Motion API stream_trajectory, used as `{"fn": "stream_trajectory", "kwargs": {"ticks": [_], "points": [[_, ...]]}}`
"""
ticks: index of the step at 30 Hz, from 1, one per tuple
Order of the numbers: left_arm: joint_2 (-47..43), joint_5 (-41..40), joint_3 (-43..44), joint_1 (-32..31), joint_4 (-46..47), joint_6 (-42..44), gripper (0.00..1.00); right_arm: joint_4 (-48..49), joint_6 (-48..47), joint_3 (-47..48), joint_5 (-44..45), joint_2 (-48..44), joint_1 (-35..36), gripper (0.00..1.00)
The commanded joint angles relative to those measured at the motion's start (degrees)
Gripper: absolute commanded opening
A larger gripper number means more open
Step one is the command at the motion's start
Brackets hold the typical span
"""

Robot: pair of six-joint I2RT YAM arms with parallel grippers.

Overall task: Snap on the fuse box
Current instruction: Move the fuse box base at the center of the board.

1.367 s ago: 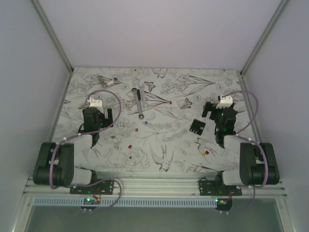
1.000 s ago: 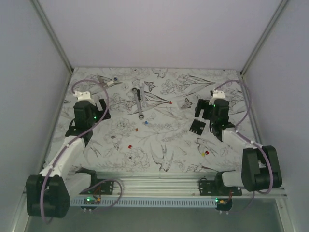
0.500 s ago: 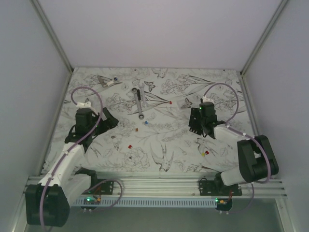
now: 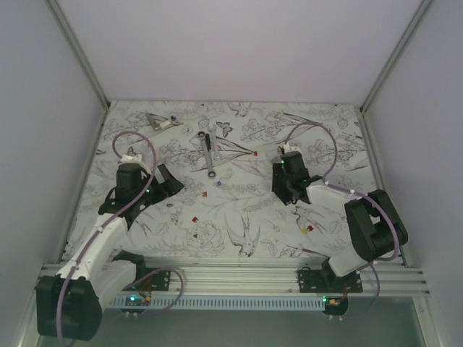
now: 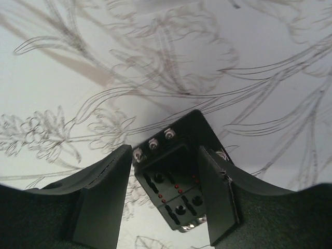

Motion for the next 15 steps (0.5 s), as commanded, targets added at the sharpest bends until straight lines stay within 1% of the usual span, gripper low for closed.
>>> {"fn": "stream_trajectory", "kwargs": {"ticks": [1, 4, 7, 11, 15], "points": [[-0.5, 2.0, 0.3, -1.0, -1.4, -0.9, 1.0, -1.7, 1.5, 1.5, -0.4, 0.1, 3.7, 0.6], [-0.4, 2.1, 0.5, -1.7, -1.7, -0.9, 1.0, -2.4, 1.4, 1.3, 1.0, 1.9, 5.3, 0.61], [-0.7, 2.1, 0.5, -2.3, -1.9, -0.8, 1.0, -3.6, -0.6, 1.3, 2.0, 1.5, 5.3, 0.67], [-1.0, 2.1, 0.6, -2.9, -2.3, -0.5, 1.0, -4.6, -4.3, 1.3, -1.5, -1.4, 5.3, 0.79], [-0.7, 1.8, 0.8, -3.1, -2.4, -0.4, 1.0, -5.2, -4.4, 0.8, -3.2, -5.3, 5.3, 0.93]]}}
